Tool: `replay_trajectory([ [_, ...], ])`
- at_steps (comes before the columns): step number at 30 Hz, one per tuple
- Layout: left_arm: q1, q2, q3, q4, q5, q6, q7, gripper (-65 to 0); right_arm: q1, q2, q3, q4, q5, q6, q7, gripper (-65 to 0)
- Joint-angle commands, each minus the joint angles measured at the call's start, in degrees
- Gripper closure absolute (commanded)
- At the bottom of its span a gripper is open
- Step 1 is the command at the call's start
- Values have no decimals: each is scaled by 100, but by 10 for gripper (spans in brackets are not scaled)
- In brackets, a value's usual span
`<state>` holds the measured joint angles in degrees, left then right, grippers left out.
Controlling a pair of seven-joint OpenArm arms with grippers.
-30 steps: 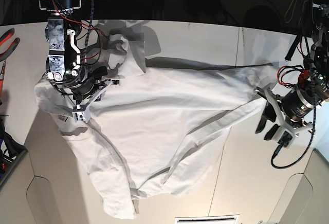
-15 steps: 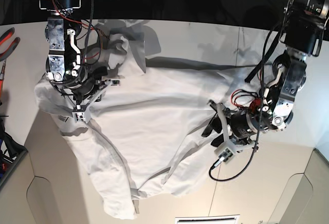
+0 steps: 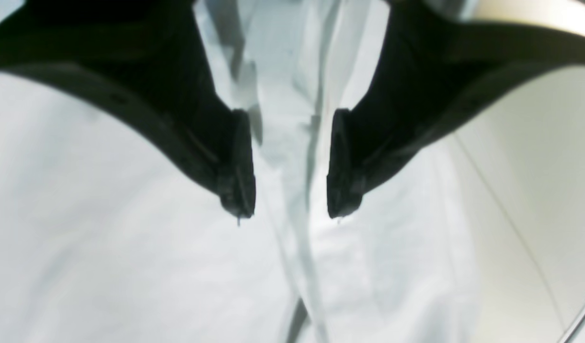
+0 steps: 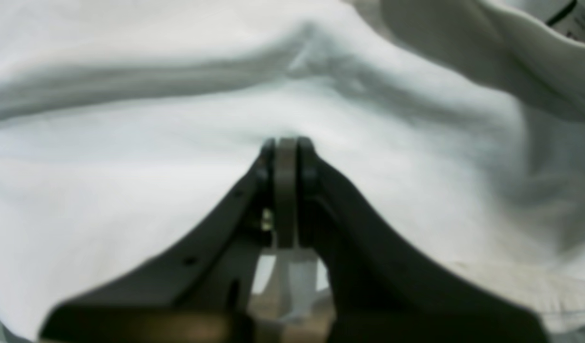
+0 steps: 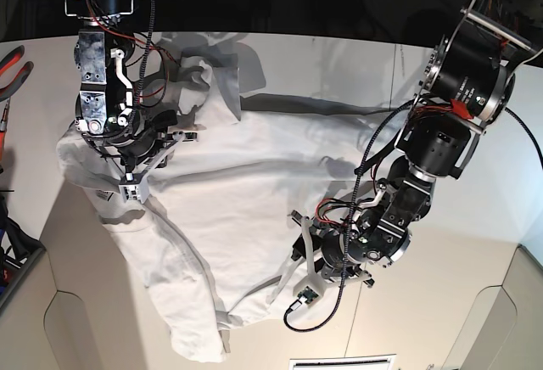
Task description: Layout the t-shirt on the table in an organized manner, then fold the t-shirt properly
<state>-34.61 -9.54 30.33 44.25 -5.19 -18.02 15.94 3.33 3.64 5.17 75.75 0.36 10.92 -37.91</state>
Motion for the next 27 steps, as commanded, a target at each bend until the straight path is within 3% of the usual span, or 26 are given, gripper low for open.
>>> replay_trajectory([
  [1, -245, 35, -22, -52, 81, 205, -205, -279, -7, 28, 7, -17, -146, -85, -264, -10],
  [5, -267, 48, -22, -345, 686, 699, -461, -257, -7, 28, 7, -17, -146, -85, -267, -10],
  [14, -251, 15, -22, -737, 800, 737, -570, -242, -7, 28, 7, -17, -144, -85, -262, -10],
  [19, -256, 11, -24, -737, 802, 767, -686, 0, -7, 28, 7, -17, -144, -85, -264, -10],
  [23, -367, -72, -24, -734, 802, 1386, -743, 0, -9, 28, 7, -17, -146, -85, -271, -10],
  [27, -656, -396, -24, -734, 793, 1818, -852, 0, -26, 31, 7, -17, -146, -85, -317, -10],
])
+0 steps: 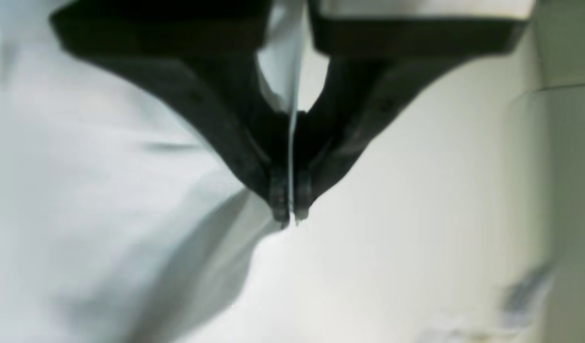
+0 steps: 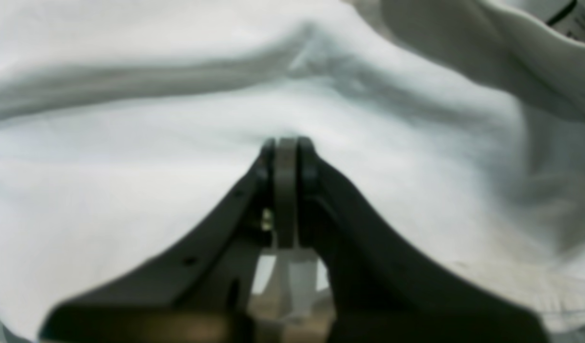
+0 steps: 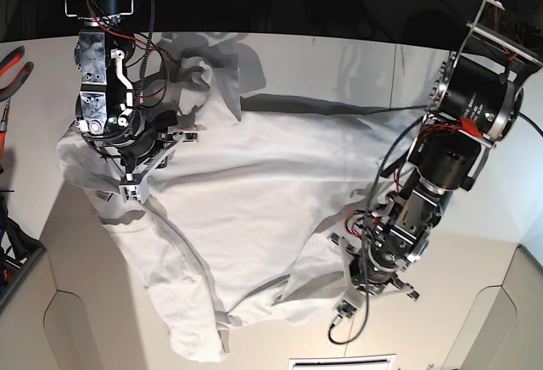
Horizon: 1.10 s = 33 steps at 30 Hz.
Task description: Layout the t-shirt on the table in an organized manner, then fold the t-shirt properly
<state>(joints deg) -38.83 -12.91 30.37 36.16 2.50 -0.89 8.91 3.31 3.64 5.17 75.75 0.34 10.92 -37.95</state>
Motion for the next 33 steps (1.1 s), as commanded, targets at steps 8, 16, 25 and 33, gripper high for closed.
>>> replay_trajectory([
  [8, -691, -907, -28, 72, -295, 767, -531, 0, -33, 31, 7, -17, -144, -85, -321, -10],
  [16, -756, -1287, -28, 72, -341, 168, -531, -230, -31, 33, 7, -17, -146, -85, -326, -10],
  [25, -769, -1482, -28, 72, -472, -208, -195, -230, -31, 33, 7, -17, -146, -85, -369, -10],
  [33, -767, -1493, -28, 72, -138, -1165, 256, -228, -11, 33, 7, -17, -146, -83, -369, -10],
])
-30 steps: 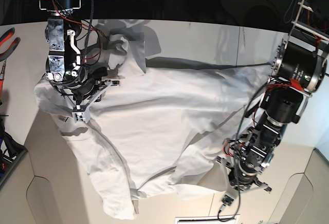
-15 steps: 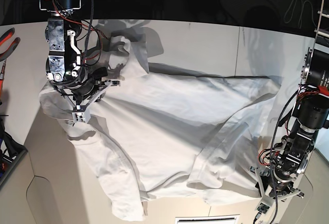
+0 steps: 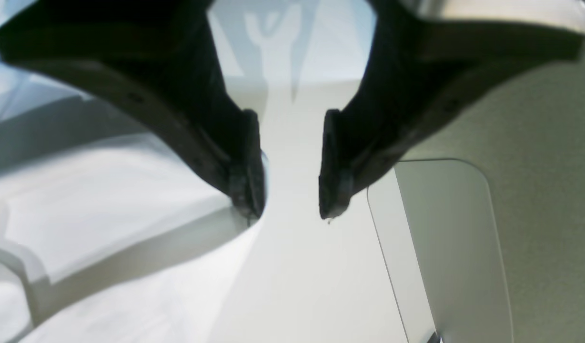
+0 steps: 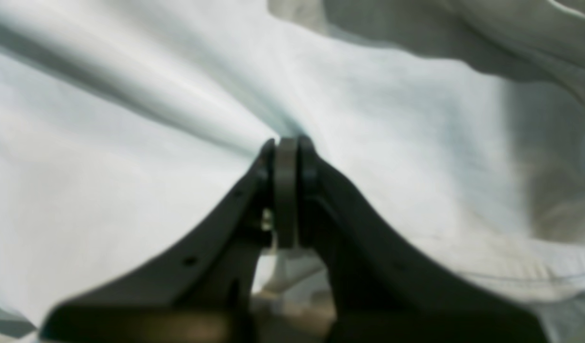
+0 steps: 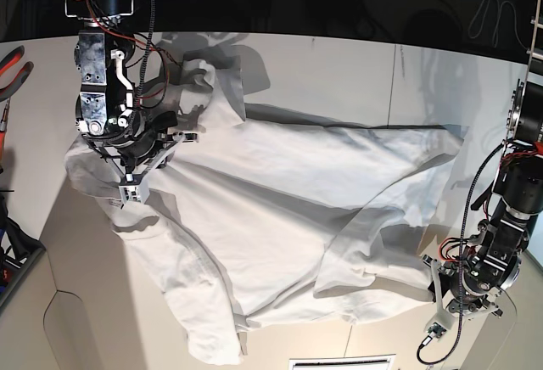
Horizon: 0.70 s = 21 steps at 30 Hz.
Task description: Layout the t-shirt on the table in an organized manner, then fold the t-shirt properly
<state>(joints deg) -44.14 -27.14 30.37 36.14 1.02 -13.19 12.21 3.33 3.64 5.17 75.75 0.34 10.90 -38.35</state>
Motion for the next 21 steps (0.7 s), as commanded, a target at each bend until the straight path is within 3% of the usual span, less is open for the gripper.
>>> replay_trajectory([
  [1, -238, -85, -28, 74, 11, 59, -74, -228, -13, 33, 7, -17, -146, -81, -332, -10],
  [7, -251, -302, -28, 74, -195, -866, -404, -228, -17, 35, 7, -17, -146, -57, -372, -10],
  [9, -249, -374, -28, 74, -356, -890, -638, -228, -15, 33, 7, -17, -144, -57, -369, -10],
  [11, -249, -422, -28, 74, -470, -289, -800, -228, -4, 33, 7, -15, -144, -57, -369, -10],
  [13, -251, -431, -28, 74, -640, 538, -815, -228, -2, 31, 7, -15, -142, -59, -367, -10],
  [14, -251, -428, -28, 74, -772, 688, -789, -228, -2, 31, 7, -15, -142, -57, -369, -10],
  [15, -251, -424, -28, 74, -896, 634, -693, -228, -4, 31, 7, -15, -142, -59, -367, -10],
  [16, -251, -402, -28, 76, -1049, 376, -551, -228, -2, 33, 7, -15, -142, -57, -367, -10],
  [19, -234, -199, -28, 76, -1377, -1032, -155, -228, -2, 31, 7, -15, -140, -57, -361, -10],
  [21, -232, 42, -28, 76, -1543, -1709, 59, -228, -2, 31, 7, -15, -142, -57, -350, -10],
])
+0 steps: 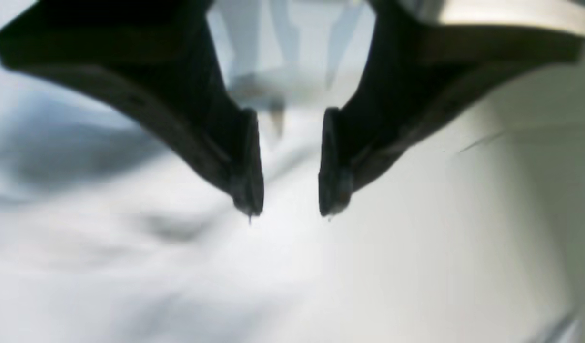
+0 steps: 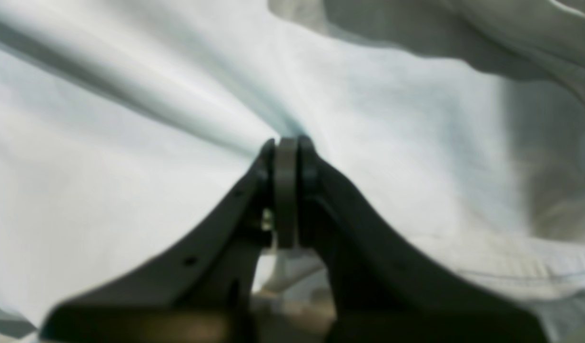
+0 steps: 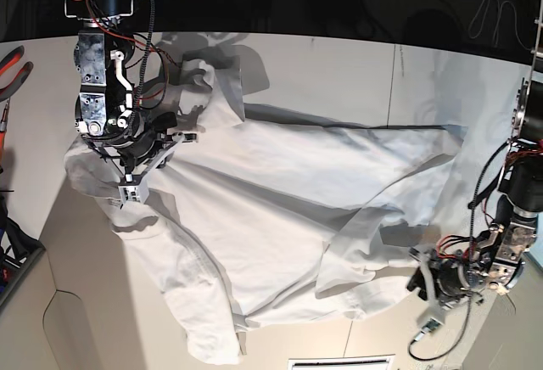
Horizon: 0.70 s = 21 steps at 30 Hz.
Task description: Layout the t-shirt on the table in an organized manner, then fold the t-shirt properly
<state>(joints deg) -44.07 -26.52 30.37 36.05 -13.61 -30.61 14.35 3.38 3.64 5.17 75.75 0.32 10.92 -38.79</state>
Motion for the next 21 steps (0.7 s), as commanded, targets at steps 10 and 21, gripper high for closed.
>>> replay_trajectory([
  [10, -146, 1027, -28, 529, -208, -219, -37, -228, -9, 31, 7, -15, -140, -59, -313, -10],
  [21, 1128, 1045, -26, 2387, 1370, 654, 804, -280, -9, 28, 7, -15, -140, -57, -256, -10],
])
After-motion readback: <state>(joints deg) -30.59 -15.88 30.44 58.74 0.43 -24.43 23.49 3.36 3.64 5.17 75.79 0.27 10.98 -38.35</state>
